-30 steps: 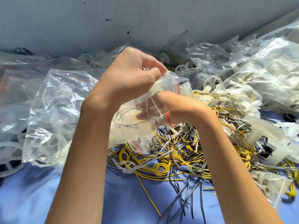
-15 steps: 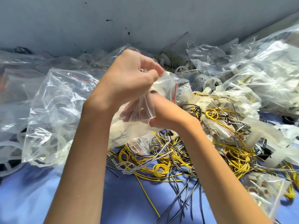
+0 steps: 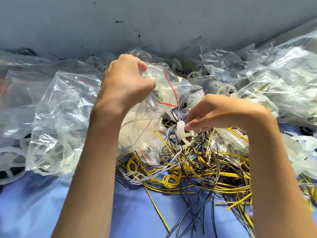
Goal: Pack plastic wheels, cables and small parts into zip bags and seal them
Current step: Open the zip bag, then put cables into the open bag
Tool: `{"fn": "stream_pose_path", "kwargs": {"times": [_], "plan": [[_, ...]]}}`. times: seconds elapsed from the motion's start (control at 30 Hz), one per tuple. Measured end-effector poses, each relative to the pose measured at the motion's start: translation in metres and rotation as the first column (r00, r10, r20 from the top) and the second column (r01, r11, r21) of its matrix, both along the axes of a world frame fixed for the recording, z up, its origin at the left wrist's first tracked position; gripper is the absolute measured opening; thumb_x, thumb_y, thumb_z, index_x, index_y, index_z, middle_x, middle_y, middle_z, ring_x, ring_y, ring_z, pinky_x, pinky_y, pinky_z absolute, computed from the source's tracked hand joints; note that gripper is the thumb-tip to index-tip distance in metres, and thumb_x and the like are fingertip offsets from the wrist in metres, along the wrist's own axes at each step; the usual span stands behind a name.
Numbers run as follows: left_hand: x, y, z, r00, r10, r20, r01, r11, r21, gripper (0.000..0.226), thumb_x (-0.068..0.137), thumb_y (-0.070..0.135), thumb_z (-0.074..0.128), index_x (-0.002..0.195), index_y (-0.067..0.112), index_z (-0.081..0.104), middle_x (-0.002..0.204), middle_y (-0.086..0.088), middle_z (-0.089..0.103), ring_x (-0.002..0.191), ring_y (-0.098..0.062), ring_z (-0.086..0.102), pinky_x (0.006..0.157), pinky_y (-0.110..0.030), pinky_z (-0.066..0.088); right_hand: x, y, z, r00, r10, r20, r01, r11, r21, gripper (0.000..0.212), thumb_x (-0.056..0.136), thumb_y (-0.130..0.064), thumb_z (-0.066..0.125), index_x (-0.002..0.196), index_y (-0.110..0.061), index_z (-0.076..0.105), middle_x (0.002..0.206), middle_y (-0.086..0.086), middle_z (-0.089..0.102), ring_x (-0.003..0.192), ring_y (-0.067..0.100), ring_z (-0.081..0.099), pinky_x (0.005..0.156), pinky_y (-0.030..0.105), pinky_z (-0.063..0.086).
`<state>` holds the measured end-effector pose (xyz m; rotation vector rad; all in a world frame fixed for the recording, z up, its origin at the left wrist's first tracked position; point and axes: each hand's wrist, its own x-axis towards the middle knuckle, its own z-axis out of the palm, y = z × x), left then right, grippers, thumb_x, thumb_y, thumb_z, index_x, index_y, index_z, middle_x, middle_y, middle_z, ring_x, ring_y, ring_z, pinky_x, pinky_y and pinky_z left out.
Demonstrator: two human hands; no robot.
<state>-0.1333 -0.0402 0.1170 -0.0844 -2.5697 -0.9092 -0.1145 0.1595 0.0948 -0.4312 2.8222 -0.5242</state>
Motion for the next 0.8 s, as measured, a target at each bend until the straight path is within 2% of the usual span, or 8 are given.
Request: {"fn": "stream_pose_path", "kwargs": {"times": [0.07, 0.2, 0.3, 0.37, 0.5, 0.6, 0.67, 0.8], "plan": [[0.0, 0.003, 0.0, 1.0, -0.015, 0.0, 0.015, 1.0, 0.001, 0.04, 0.074, 0.019, 0.065, 0.113, 0.024, 0.067, 0.089, -0.004, 0.061, 0.098, -0.023, 0.061, 0.082, -0.021, 0.042, -0.004, -0.01, -0.007, 0.999, 0.027, 0.016, -0.029, 0.994, 0.107, 0.023, 0.081, -0.044, 0.067, 0.077, -0.022, 0.074, 0.064, -0.011, 0.07, 0.056, 0.002, 0.062, 0.058, 0.018, 0.047], [0.0, 0.001, 0.0, 1.0, -0.011, -0.006, 0.011, 1.0, 0.009, 0.039, 0.074, 0.02, 0.064, 0.113, 0.023, 0.068, 0.091, -0.002, 0.061, 0.101, -0.023, 0.061, 0.087, -0.024, 0.044, -0.016, -0.05, -0.031, 0.995, 0.048, 0.083, -0.066, 0.971, 0.231, 0.037, 0.079, -0.046, 0.069, 0.057, -0.016, 0.064, 0.042, -0.013, 0.057, 0.034, -0.005, 0.046, 0.041, 0.015, 0.035], [-0.001, -0.005, 0.0, 1.0, 0.02, -0.02, -0.019, 1.0, 0.019, 0.037, 0.075, 0.02, 0.065, 0.112, 0.023, 0.069, 0.093, 0.002, 0.061, 0.102, -0.022, 0.06, 0.083, -0.022, 0.041, -0.023, -0.071, -0.053, 1.0, 0.02, 0.023, -0.026, 0.954, 0.3, 0.043, 0.075, -0.04, 0.075, 0.049, -0.011, 0.056, 0.032, -0.009, 0.05, 0.041, 0.005, 0.05, 0.046, 0.02, 0.034], [-0.002, -0.008, 0.0, 0.999, 0.032, -0.028, -0.032, 0.999, 0.015, 0.037, 0.076, 0.019, 0.065, 0.112, 0.022, 0.069, 0.099, 0.001, 0.064, 0.102, -0.021, 0.06, 0.08, -0.02, 0.038, -0.023, -0.075, -0.058, 0.997, 0.016, -0.069, 0.008, 0.945, 0.327, 0.036, 0.073, -0.026, 0.076, 0.05, -0.009, 0.054, 0.04, -0.006, 0.05, 0.048, 0.013, 0.052, 0.048, 0.021, 0.033], [-0.004, -0.013, 0.0, 0.999, 0.03, -0.039, -0.029, 0.999, 0.021, 0.036, 0.075, 0.018, 0.063, 0.11, 0.022, 0.069, 0.112, 0.004, 0.068, 0.104, -0.02, 0.06, 0.086, -0.022, 0.042, -0.019, -0.062, -0.045, 0.992, 0.016, -0.122, 0.014, 0.971, 0.239, 0.017, 0.078, -0.022, 0.067, 0.067, -0.009, 0.064, 0.063, 0.001, 0.062, 0.068, 0.023, 0.065, 0.063, 0.029, 0.053], [-0.007, -0.017, 0.0, 0.997, 0.049, -0.054, -0.047, 0.999, 0.023, 0.036, 0.076, 0.018, 0.063, 0.111, 0.021, 0.069, 0.114, 0.004, 0.068, 0.104, -0.019, 0.06, 0.086, -0.021, 0.041, -0.015, -0.046, -0.024, 0.974, -0.037, -0.222, 0.059, 0.994, 0.09, 0.024, 0.087, -0.031, 0.062, 0.071, -0.014, 0.068, 0.066, 0.001, 0.063, 0.062, 0.019, 0.059, 0.054, 0.026, 0.045], [-0.007, -0.021, 0.0, 0.996, 0.064, -0.069, -0.062, 0.998, 0.03, 0.035, 0.077, 0.016, 0.062, 0.111, 0.02, 0.069, 0.112, 0.002, 0.068, 0.103, -0.02, 0.06, 0.084, -0.02, 0.04, -0.013, -0.034, -0.012, 0.952, -0.1, -0.291, 0.1, 0.995, -0.013, 0.03, 0.09, -0.036, 0.06, 0.064, -0.02, 0.065, 0.062, -0.003, 0.059, 0.057, 0.017, 0.053, 0.05, 0.025, 0.036], [-0.005, -0.031, 0.002, 0.989, 0.108, -0.105, -0.103, 0.993, 0.057, 0.034, 0.078, 0.015, 0.059, 0.11, 0.021, 0.07, 0.106, -0.006, 0.07, 0.101, -0.024, 0.062, 0.087, -0.024, 0.044, -0.008, -0.011, 0.004, 0.899, -0.226, -0.375, 0.175, 0.971, -0.164, 0.032, 0.092, -0.035, 0.057, 0.069, -0.016, 0.068, 0.048, -0.007, 0.053, 0.043, 0.003, 0.043, 0.044, 0.022, 0.03]]}}
